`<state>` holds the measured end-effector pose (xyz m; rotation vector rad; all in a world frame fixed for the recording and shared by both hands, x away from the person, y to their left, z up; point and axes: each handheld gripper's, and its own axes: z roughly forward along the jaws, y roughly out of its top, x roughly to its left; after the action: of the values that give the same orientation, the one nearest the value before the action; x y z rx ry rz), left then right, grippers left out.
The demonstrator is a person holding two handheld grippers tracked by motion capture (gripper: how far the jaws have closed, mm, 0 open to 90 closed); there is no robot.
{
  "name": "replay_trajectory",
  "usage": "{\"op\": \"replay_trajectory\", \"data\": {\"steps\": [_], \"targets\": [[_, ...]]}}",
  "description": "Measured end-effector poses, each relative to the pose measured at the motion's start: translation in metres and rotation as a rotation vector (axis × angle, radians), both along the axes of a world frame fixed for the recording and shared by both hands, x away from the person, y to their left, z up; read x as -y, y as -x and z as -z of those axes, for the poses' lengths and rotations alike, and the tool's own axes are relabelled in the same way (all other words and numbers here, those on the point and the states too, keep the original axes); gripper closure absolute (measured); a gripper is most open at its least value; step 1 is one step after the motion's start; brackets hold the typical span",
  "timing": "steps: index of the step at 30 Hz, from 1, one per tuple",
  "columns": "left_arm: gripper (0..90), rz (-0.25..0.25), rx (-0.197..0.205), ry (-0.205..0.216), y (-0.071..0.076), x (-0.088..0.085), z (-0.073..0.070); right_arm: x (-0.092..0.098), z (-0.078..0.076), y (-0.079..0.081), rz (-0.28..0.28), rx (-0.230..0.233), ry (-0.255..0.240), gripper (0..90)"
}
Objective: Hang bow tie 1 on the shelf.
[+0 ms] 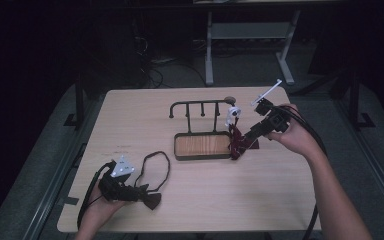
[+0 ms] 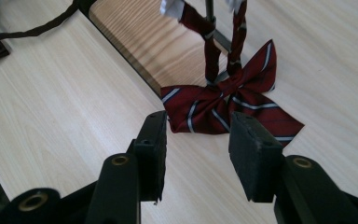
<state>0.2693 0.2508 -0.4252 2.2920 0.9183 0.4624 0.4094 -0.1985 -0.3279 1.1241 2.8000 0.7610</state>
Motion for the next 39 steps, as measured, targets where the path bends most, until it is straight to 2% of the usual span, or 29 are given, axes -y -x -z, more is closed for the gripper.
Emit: {"op": "replay_trajectory", "data": {"steps": [8,13,16,28,39], "targets": [[22.7,0.001,0.000,-0.003,0.000,0.000,0.000,0.007,0.012,0.009,0.003,-0.010,-0.029,55.1],[23.3,-0.003,-0.006,0.017,0.000,0.000,0.000,0.010,0.017,0.014,0.006,0.008,-0.038,51.4],[23.3,-0.002,-0.007,0.012,0.000,0.001,0.000,0.013,0.022,0.017,0.009,0.011,-0.042,50.2],[23.7,0.000,-0.015,0.003,0.000,0.003,0.002,0.022,0.050,0.028,0.009,-0.019,-0.072,49.5],[23.7,0.000,-0.011,0.004,0.000,0.003,0.003,0.027,0.064,0.041,0.013,-0.034,-0.088,48.7]]}}
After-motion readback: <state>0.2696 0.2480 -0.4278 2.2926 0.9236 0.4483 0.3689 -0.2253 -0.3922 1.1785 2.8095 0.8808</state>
